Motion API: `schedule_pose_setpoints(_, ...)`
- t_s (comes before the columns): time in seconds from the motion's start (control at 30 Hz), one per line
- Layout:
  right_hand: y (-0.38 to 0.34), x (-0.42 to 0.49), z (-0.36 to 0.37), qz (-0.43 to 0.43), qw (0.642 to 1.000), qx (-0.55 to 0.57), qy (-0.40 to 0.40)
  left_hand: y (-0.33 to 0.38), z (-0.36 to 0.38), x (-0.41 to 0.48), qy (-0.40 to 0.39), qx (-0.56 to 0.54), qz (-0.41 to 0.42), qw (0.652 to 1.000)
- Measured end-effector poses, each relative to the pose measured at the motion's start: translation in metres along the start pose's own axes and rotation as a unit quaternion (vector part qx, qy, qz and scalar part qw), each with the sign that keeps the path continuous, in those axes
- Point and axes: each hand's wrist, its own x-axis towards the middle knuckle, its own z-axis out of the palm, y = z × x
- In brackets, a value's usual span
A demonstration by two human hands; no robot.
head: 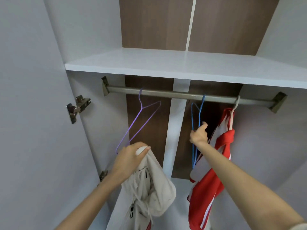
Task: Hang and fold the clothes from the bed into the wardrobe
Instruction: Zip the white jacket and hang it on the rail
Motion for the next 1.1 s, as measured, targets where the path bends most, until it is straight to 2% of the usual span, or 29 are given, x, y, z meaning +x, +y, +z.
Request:
schedule_pose_setpoints(0.33, -0.004, 0.028, -0.018, -0.06, 0.99, -0.013, 0.129, -0.014, 0.021, 0.051, -0.039, 0.004, 0.032, 0.999)
schedule_pose_setpoints(0.53, -0.001, 0.013, -0.053, -0.111, 0.989, 0.011, 0.1, -0.005, 0.03, 0.059, -0.059, 0.001, 0.037, 0.998)
schedule_pose_setpoints(0.83, 0.053, -0.085, -0.119, -0.069, 0.997, 0.001, -0.024, 0.031, 0.063, 0.026, -0.1, 0.0, 0.021, 0.995)
schedule_pose_setpoints(1.1, 0.12, -0.205, -0.173, -0.118, 0.992, -0.006, 0.054, 0.064, 0.075, -0.049, -0.098, -0.013, -0.038, 0.994)
